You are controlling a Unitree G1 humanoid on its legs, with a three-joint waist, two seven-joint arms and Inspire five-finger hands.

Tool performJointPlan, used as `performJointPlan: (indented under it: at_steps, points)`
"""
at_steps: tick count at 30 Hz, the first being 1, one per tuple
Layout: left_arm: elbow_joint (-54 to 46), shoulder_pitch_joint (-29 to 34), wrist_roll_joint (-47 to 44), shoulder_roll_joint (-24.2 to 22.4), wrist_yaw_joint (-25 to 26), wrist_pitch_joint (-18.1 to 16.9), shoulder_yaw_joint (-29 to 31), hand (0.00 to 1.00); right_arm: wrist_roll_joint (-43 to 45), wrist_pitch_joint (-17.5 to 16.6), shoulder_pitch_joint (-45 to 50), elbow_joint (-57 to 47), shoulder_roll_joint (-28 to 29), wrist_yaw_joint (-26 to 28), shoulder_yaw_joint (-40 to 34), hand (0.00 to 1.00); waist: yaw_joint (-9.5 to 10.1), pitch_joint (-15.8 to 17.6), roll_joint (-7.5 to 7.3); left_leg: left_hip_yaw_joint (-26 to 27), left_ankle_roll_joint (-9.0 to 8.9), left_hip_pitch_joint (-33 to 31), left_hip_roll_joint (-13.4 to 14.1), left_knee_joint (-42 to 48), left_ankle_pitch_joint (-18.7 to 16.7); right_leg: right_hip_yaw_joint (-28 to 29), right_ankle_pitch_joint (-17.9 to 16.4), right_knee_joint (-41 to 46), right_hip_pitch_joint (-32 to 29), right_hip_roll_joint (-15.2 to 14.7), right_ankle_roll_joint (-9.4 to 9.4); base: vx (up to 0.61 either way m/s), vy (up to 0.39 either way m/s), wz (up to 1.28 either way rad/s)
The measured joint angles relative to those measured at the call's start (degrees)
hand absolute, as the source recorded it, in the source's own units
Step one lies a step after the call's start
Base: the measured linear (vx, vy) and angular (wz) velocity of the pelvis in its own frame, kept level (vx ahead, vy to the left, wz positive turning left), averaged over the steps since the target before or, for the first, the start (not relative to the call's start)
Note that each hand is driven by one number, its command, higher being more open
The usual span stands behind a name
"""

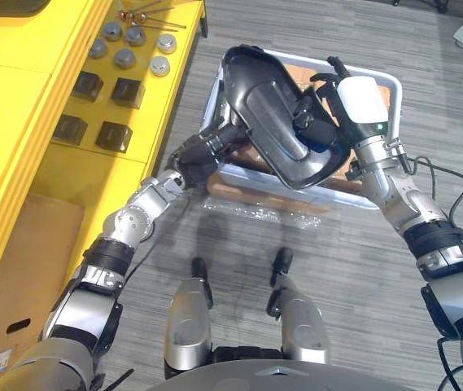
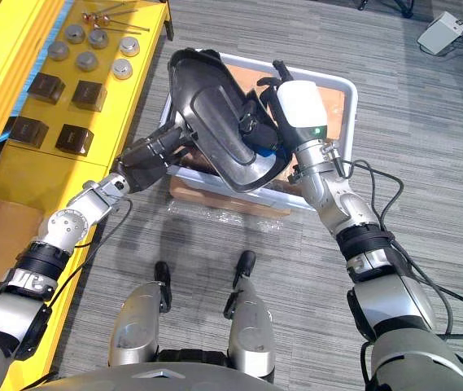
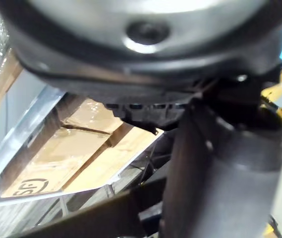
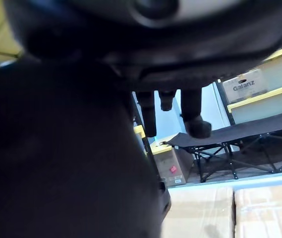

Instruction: Walk over and take three plastic housings, then place them on the shelf

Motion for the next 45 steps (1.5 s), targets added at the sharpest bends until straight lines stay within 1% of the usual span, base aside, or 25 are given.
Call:
performJointPlan:
  at_steps: [3,6,8,13,16,17,22,26,28,29,31,32,33,35,39,41,42,43,45]
  points:
    - [-0.39,0.07,0.03,-0.35,-0.75,0.13,-1.77,1.0,-0.04,-0.28,1.47,-0.53,0.44,0.68,0.59,0.0,0.07,-0.18,0.31,-0.24,0.0,0.05,-0.04,0.0,0.0,-0.31,-0.01,-0.04,0.25,0.0,0.01,0.01,0.007,0.03]
    - [-2.49,1.18,0.06,-0.49,-1.37,0.13,-3.07,1.0,-0.12,-0.37,1.91,-0.54,1.97,1.47,1.71,0.0,-0.09,-0.18,0.31,-0.22,0.0,0.57,-0.07,-0.1,0.0,-0.34,-0.05,-0.1,0.78,-0.02,0.01,0.0,0.0,0.0]
    - [-3.33,1.44,0.07,-0.62,-1.45,0.09,-4.51,1.0,-0.04,-1.07,2.51,-0.58,2.71,2.11,1.8,0.0,-0.04,-0.41,0.55,-0.26,0.0,0.87,-0.11,-0.5,-0.01,-0.49,-0.19,-0.19,1.1,-0.03,-0.07,-0.01,0.003,0.02]
    - [-3.92,3.71,0.28,-0.7,-0.59,-0.07,-6.69,1.0,-0.14,-2.2,4.22,-0.63,2.92,2.56,3.07,0.0,-0.09,-3.21,0.98,-0.63,-0.3,0.86,-0.34,-2.0,0.52,-1.33,-0.18,-1.2,1.01,0.06,-0.08,0.03,-0.004,0.04]
    - [-4.37,4.06,0.52,-1.08,1.22,-0.11,-7.45,1.0,-0.22,-2.62,4.37,-0.6,3.51,2.59,3.59,0.0,-0.34,-3.69,0.99,-0.69,-0.31,0.82,-0.34,-1.96,0.54,-1.37,-0.16,-1.19,1.05,0.08,-0.08,0.02,0.001,0.01]
    - [-4.38,4.13,0.54,-1.2,1.6,-0.11,-7.46,0.0,-0.21,-2.61,4.61,-0.59,3.67,2.59,3.56,0.0,-0.34,-3.88,0.98,-0.69,-0.31,0.82,-0.35,-1.95,0.54,-1.37,-0.16,-1.2,1.06,0.08,-0.08,0.03,0.016,0.01]
    - [-4.5,4.84,0.66,-1.87,5.14,-0.08,-9.01,0.0,-0.17,-2.49,6.1,-0.49,4.39,2.74,4.37,0.0,-0.33,-5.47,0.87,-1.05,-0.3,0.93,-0.42,-1.96,0.53,-1.54,-0.17,-1.25,1.4,0.08,-0.08,0.01,0.012,0.03]
    - [-5.78,8.34,0.93,-2.8,6.42,-0.18,-9.05,0.0,-0.1,-2.4,8.16,-0.43,5.27,2.76,4.72,0.0,-0.16,-7.34,0.63,-1.17,-0.32,1.03,-0.42,-1.96,0.52,-1.61,-0.19,-1.29,1.55,0.1,-0.09,0.0,0.002,0.01]
    - [-5.68,10.25,2.93,-2.9,8.7,-0.29,-9.22,0.0,-0.16,-2.37,8.78,-0.44,6.6,2.75,5.49,0.0,-0.39,-8.57,0.05,-1.14,-0.36,1.39,-0.39,-1.98,0.49,-1.58,-0.25,-1.32,1.74,0.11,-0.16,-0.01,0.007,-0.03]
    - [-5.68,10.45,3.1,-2.9,8.96,-0.4,-9.38,0.0,-0.15,-2.36,8.91,-0.44,6.64,2.75,5.64,0.0,-0.37,-8.74,-0.05,-1.14,-0.37,1.5,-0.39,-1.99,0.48,-1.58,-0.28,-1.33,1.81,0.1,-0.18,-0.02,0.006,-0.03]
    - [-5.58,11.25,5.44,-2.84,10.97,-1.31,-10.68,0.0,-0.13,-2.07,10.23,-0.84,7.68,2.55,5.68,0.0,-0.03,-9.76,-0.72,-1.12,-0.42,1.99,-0.38,-2.44,0.43,-1.59,-0.98,-1.37,2.09,0.1,-0.56,-0.03,0.002,-0.02]
    - [-5.59,11.55,5.63,-2.88,11.06,-1.53,-10.72,0.0,-0.12,-1.76,10.57,-0.91,8.04,2.55,5.64,0.0,-0.02,-10.11,-0.92,-1.12,-0.42,2.05,-0.38,-2.67,0.42,-1.59,-1.0,-1.38,2.07,0.1,-0.56,0.0,0.0,0.0]
    - [-5.7,12.17,7.45,-2.97,11.06,-2.75,-10.82,0.0,-0.05,-1.25,11.22,-1.0,8.76,2.55,5.62,0.0,-0.09,-10.57,-1.37,-1.04,-0.53,2.47,-0.41,-3.11,0.42,-1.57,-1.05,-1.45,2.13,0.1,-0.58,0.0,0.0,0.0]
    - [-5.85,12.89,7.77,-3.04,11.05,-3.91,-11.32,0.0,0.13,-1.08,12.64,-1.4,9.75,2.45,4.72,0.0,0.01,-11.1,-1.57,-1.07,-0.64,3.2,-0.44,-3.91,0.52,-1.62,-1.36,-1.69,2.61,0.13,-0.54,0.0,0.0,0.0]
    - [-7.34,13.45,7.95,-3.04,11.03,-4.48,-11.49,0.0,0.41,-0.99,15.44,-3.63,10.67,1.01,3.04,0.0,0.11,-11.69,-1.73,-0.96,-0.86,4.08,-0.58,-5.29,1.08,-1.64,-1.56,-1.69,2.68,0.13,-0.63,0.03,-0.001,-0.02]
    - [-8.14,13.73,7.95,-3.04,11.01,-5.45,-11.59,0.0,0.6,-0.99,16.8,-4.96,11.11,-0.03,1.92,0.0,-0.16,-11.72,-1.72,-0.88,-0.72,4.47,-0.62,-5.99,1.56,-1.7,-1.62,-1.68,2.7,0.15,-0.62,0.05,0.001,-0.01]
    - [-8.63,14.26,7.94,-3.04,11.01,-6.22,-11.59,0.0,1.2,-0.99,17.4,-5.52,11.45,-0.45,1.7,0.0,-0.39,-11.74,-1.72,-0.8,-0.96,4.76,-0.62,-6.24,1.73,-1.69,-1.59,-1.65,2.85,0.17,-0.52,0.07,0.005,-0.02]
    - [-9.18,15.32,7.94,-3.11,11.0,-7.3,-11.59,0.0,1.91,-0.99,18.27,-6.09,11.92,-0.85,1.68,0.0,-0.86,-12.09,-1.69,-0.72,-0.97,5.13,-0.68,-6.79,1.74,-1.69,-1.5,-1.44,2.98,0.17,-0.18,0.08,0.008,-0.01]
    - [-9.3,16.38,7.94,-3.77,10.99,-7.56,-11.59,0.0,2.65,-0.99,20.47,-6.57,12.6,-2.37,1.54,0.0,-0.93,-13.27,-1.69,-0.71,-0.95,5.33,-0.73,-7.21,1.75,-1.73,-1.52,-1.41,2.98,0.18,0.02,0.1,0.017,0.0]
